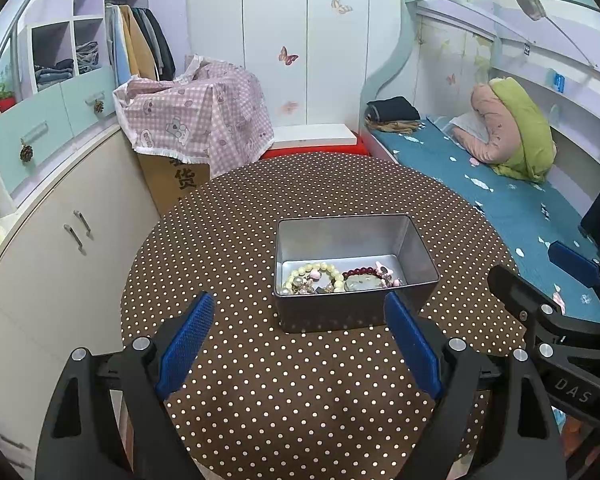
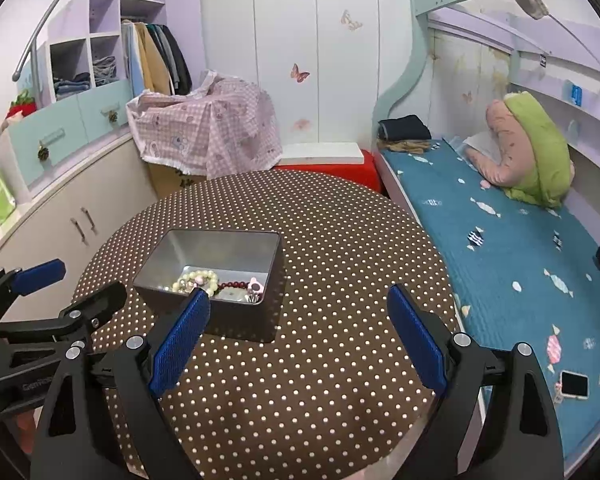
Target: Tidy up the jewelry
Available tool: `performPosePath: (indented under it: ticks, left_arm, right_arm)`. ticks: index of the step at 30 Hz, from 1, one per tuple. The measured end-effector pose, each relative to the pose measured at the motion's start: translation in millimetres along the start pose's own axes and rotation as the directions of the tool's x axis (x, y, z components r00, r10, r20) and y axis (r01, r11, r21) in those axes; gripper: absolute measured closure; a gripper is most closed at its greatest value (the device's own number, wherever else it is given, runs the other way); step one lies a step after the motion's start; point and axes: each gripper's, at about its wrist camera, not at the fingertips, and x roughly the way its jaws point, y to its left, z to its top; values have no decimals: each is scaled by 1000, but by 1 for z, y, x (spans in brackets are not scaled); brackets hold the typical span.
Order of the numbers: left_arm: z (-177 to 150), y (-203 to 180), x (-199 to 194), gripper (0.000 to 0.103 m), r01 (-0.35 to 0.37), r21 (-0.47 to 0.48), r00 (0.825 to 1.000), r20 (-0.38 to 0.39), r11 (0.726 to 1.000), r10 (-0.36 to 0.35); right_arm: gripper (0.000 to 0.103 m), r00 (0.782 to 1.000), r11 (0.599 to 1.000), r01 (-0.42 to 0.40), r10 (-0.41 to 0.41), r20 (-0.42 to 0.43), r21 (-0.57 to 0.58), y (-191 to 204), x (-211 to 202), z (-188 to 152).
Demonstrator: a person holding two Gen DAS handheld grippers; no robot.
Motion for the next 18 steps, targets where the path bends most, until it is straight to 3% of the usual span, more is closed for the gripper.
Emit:
performPosePath:
  ticks: [18]
  left_arm:
    - [-3, -2, 4, 19, 7, -7, 1000, -17, 1000, -7]
  right_arm:
    - [16, 1000, 1000, 2, -2, -16, -6, -1, 3, -3]
